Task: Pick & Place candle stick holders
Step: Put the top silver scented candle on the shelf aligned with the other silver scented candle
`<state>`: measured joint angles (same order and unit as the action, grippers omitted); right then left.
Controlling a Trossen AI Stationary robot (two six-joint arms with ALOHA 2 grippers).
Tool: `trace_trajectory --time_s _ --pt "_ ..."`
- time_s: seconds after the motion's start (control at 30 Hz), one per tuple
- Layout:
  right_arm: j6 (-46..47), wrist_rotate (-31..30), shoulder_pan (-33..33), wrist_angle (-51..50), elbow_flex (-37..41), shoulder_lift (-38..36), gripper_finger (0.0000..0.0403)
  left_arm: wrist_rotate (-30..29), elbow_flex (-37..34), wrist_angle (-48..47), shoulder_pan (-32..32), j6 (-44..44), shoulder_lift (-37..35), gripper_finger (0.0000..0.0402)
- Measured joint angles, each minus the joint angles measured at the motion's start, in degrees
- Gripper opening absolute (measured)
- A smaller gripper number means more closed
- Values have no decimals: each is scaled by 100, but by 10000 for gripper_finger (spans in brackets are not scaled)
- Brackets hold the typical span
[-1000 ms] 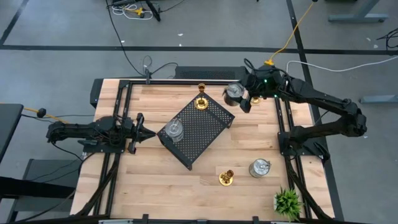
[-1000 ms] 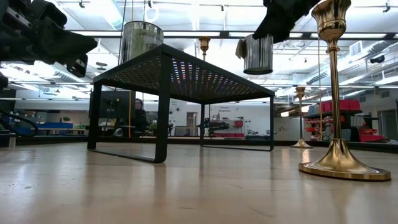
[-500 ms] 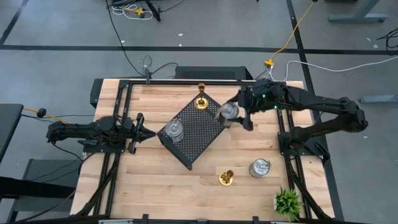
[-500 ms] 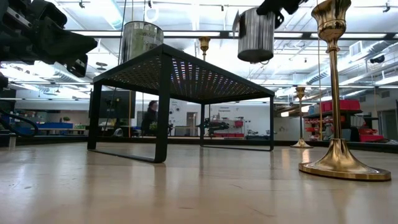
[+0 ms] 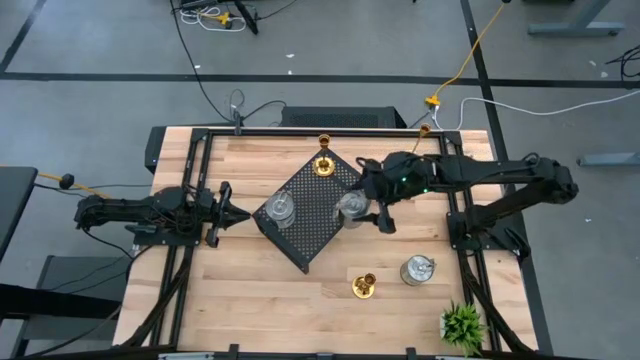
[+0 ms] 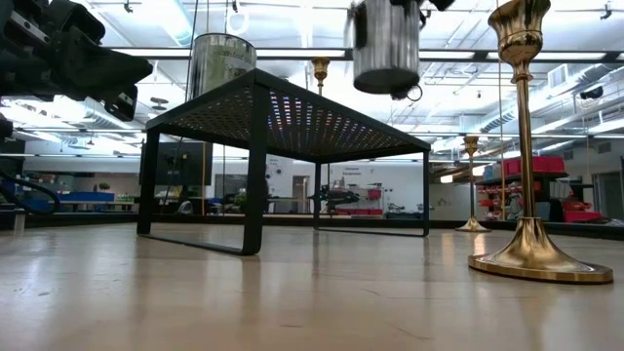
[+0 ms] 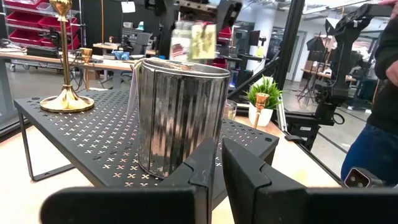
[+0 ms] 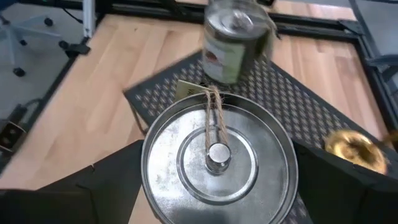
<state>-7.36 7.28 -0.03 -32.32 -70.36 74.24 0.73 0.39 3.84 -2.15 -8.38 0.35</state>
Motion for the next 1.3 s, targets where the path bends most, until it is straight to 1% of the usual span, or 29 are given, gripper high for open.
trace_trajectory --time_s 0.3,0.43,0.6,0.7,0.9,1.17,1.3 --pt "79 -113 351 22 -879 828 365 -2 0 2 0 -1 0 39" --pt "68 -109 502 40 -1130 1188 365 -2 0 0 -1 0 1 39" --pt "112 -120 699 346 -1163 1498 365 0 1 1 0 0 1 39" --pt "218 -241 788 514 -1163 1642 365 -1 1 2 -2 0 1 39" --pt "239 -52 891 965 -1163 1869 365 0 -1 2 0 0 -1 39" --pt "472 -32 926 1104 -1166 2112 365 0 0 2 -1 0 -1 39" --pt "543 -280 926 1182 -1166 2213 365 0 0 -1 0 0 1 39"
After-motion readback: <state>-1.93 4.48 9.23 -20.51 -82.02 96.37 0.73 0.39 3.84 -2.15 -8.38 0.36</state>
